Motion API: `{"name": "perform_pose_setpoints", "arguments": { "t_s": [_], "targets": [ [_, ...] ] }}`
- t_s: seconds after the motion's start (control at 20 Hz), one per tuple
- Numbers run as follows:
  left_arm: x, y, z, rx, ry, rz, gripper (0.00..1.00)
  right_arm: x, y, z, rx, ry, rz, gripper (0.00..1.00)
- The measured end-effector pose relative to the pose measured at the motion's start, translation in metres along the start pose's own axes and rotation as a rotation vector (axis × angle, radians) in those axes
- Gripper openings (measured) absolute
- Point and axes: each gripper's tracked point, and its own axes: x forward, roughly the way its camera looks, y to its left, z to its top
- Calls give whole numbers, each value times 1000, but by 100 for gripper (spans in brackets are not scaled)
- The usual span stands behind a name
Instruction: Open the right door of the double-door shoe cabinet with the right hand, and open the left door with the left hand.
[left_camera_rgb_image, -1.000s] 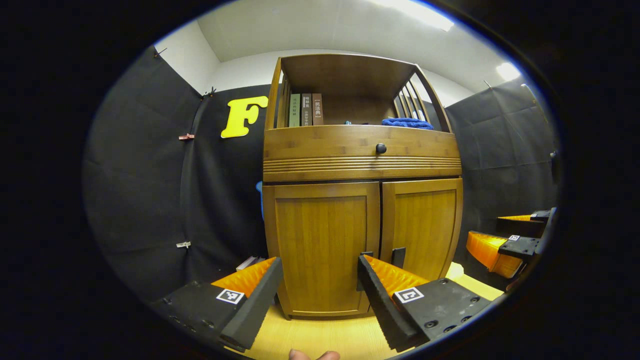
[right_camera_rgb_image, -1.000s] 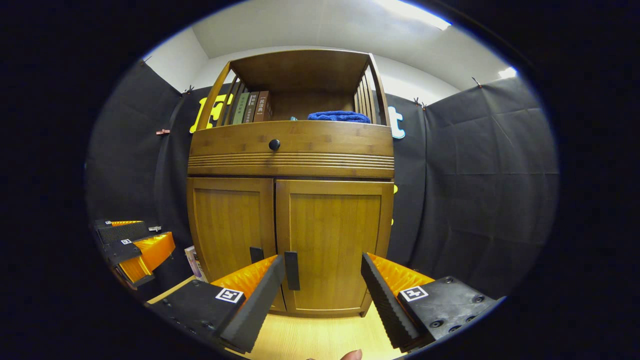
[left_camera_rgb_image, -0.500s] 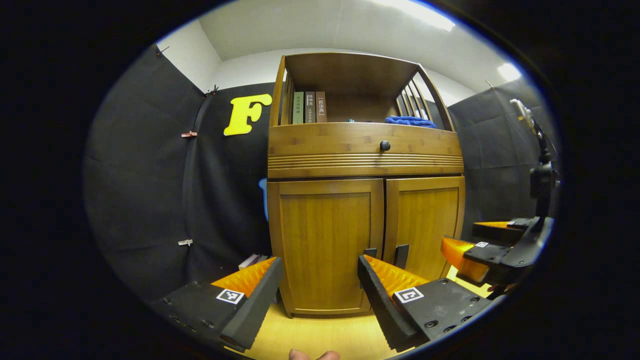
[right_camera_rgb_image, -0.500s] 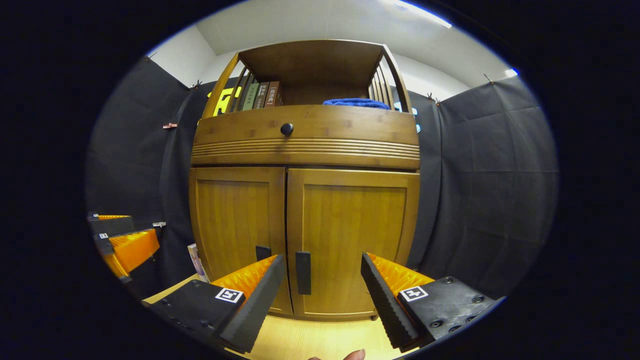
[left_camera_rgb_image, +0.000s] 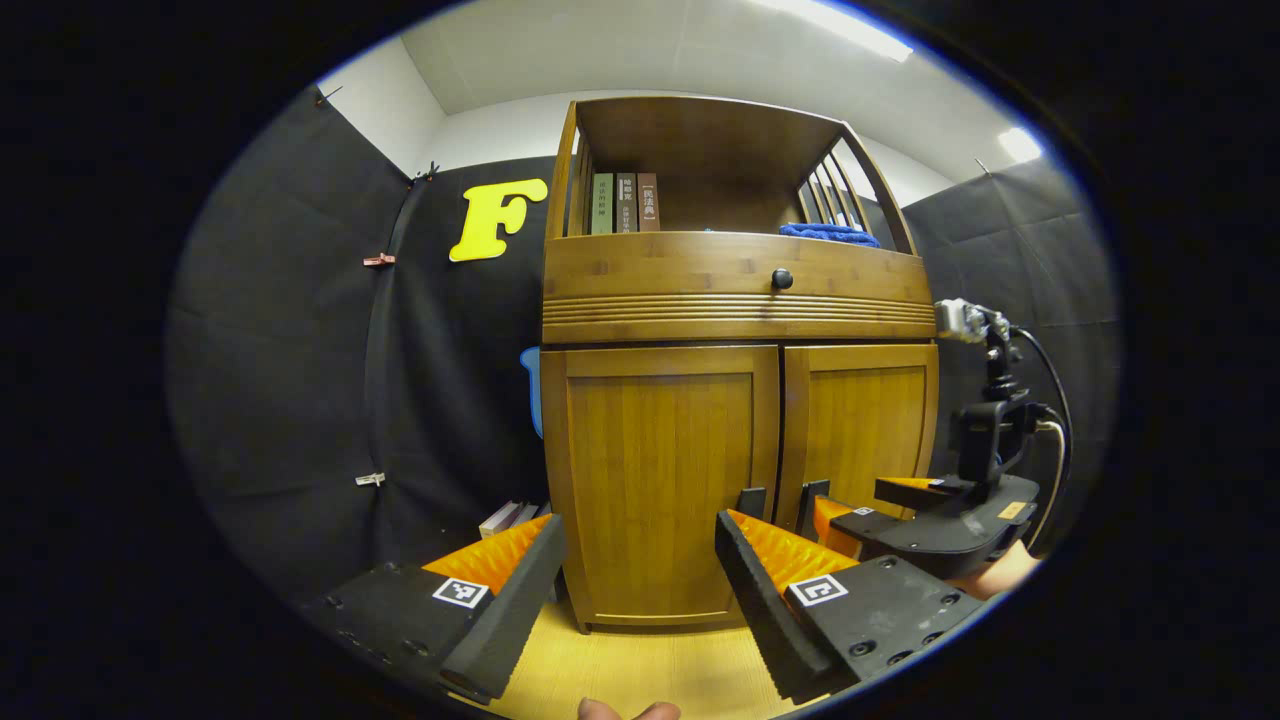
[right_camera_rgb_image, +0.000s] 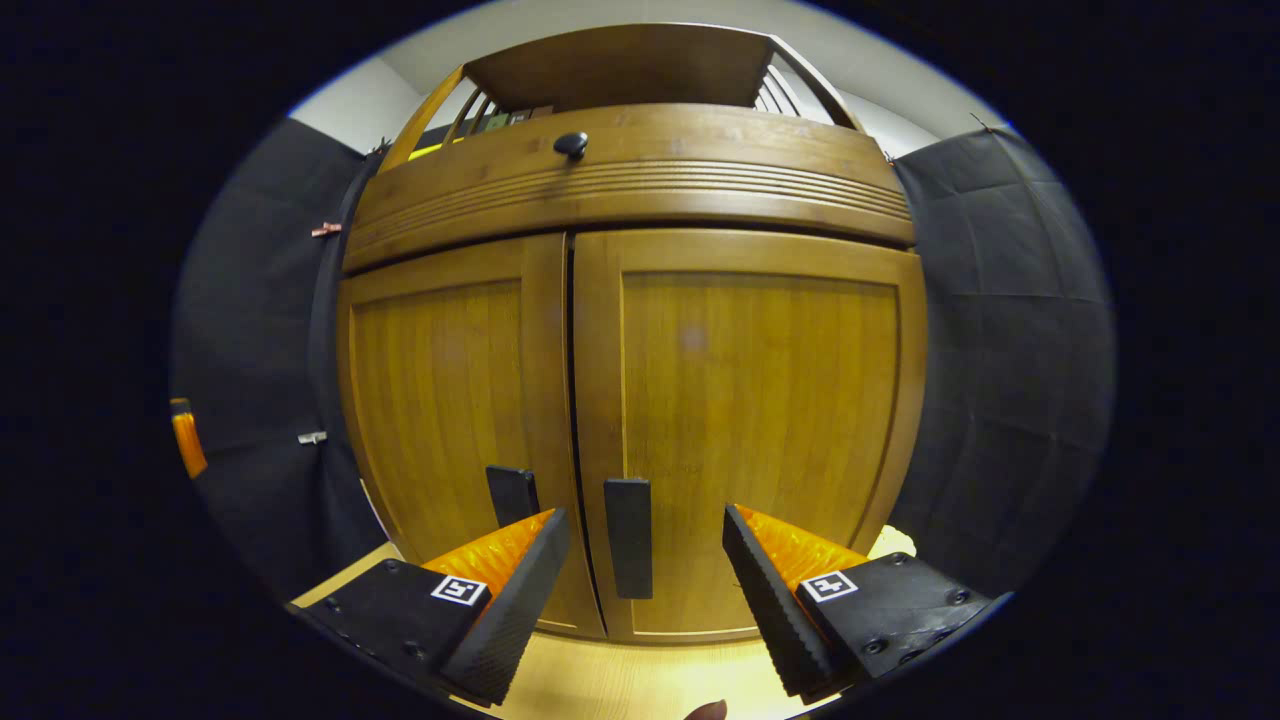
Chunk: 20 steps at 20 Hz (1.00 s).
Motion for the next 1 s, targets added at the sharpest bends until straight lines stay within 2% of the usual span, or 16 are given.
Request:
{"name": "perform_pose_setpoints", "arguments": {
  "t_s": [0.2,0.3,0.45,0.65,0.7,1.0],
  "targets": [
    [8,5,-4,7,8,-3,92,34,5,-26,-8,45,-3,95],
    [11,9,-5,10,10,1,92,48,4,-34,-3,52,-15,80],
    [14,16,-8,7,17,12,92,60,4,-45,75,81,-30,51],
    [16,21,-12,7,28,22,93,69,-1,-44,53,61,-56,36],
    [16,22,-14,6,30,23,93,69,-1,-41,52,58,-55,27],
    [7,17,-14,3,32,27,93,61,1,-41,47,75,-43,29]
  ]
}}
